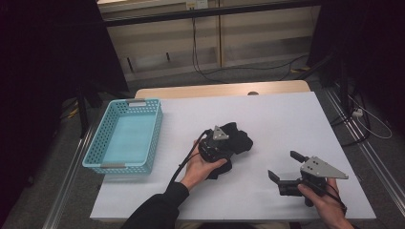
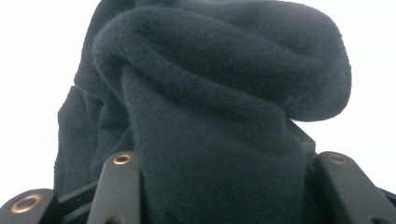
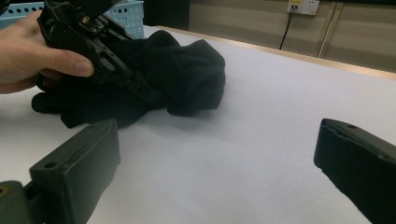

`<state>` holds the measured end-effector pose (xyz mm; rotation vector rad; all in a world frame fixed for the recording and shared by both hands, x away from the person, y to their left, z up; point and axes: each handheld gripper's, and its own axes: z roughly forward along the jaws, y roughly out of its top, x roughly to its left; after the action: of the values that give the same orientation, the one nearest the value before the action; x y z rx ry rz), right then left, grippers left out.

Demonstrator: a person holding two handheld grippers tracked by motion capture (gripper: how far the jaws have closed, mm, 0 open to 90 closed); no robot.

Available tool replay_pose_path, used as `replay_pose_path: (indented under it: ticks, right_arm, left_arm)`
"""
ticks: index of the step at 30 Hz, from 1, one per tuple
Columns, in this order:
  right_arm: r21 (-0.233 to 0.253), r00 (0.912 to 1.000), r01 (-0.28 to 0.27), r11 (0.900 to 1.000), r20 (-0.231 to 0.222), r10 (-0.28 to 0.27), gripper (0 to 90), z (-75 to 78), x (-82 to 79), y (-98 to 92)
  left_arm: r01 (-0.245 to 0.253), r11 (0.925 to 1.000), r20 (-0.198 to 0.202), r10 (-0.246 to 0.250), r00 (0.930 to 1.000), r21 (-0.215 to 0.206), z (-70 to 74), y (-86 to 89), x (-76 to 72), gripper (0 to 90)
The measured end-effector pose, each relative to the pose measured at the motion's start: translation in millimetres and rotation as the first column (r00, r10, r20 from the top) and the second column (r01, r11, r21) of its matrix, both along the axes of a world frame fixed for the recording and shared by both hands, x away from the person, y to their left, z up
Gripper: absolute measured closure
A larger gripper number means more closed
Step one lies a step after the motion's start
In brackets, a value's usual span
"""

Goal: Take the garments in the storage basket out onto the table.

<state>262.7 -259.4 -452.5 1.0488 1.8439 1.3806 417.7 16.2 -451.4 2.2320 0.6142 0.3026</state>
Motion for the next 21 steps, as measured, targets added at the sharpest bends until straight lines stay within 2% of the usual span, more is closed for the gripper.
replay_pose_path:
  ticks: [4,6,12,14,18,21]
  right_arm:
    - [0.001,1.0000,0.000,1.000,0.000,0.000,0.1,0.0,0.0,-0.3]
    - [0.001,1.0000,0.000,1.000,0.000,0.000,0.1,0.0,0.2,-0.2]
    - [-0.002,1.0000,-0.002,1.000,0.001,0.002,0.1,0.1,-0.4,-0.1]
    - [-0.005,1.0000,0.000,1.000,-0.001,0.000,0.1,-0.2,0.2,0.1]
    - [-0.006,1.0000,0.000,1.000,0.000,0.000,0.0,-0.1,0.0,0.0]
    - [-0.002,1.0000,-0.001,1.000,-0.002,0.001,0.0,0.1,-0.1,-0.3]
  left_arm:
    - [0.010,0.9995,-0.012,-0.011,0.9999,-0.029,0.6,2.8,0.9,42.2]
    - [0.014,0.9993,-0.003,-0.015,0.9999,-0.036,1.5,3.9,0.8,38.4]
    - [-0.004,0.9971,-0.011,0.003,0.9999,-0.076,7.8,9.4,-0.1,22.7]
    - [-0.012,0.9971,-0.003,0.012,0.9999,-0.075,10.4,10.1,-1.3,16.3]
    - [-0.021,0.9957,0.008,0.022,0.9997,-0.090,19.6,13.9,-7.6,10.2]
    - [-0.022,0.9905,0.041,0.027,0.9988,-0.135,29.3,19.9,-15.0,8.8]
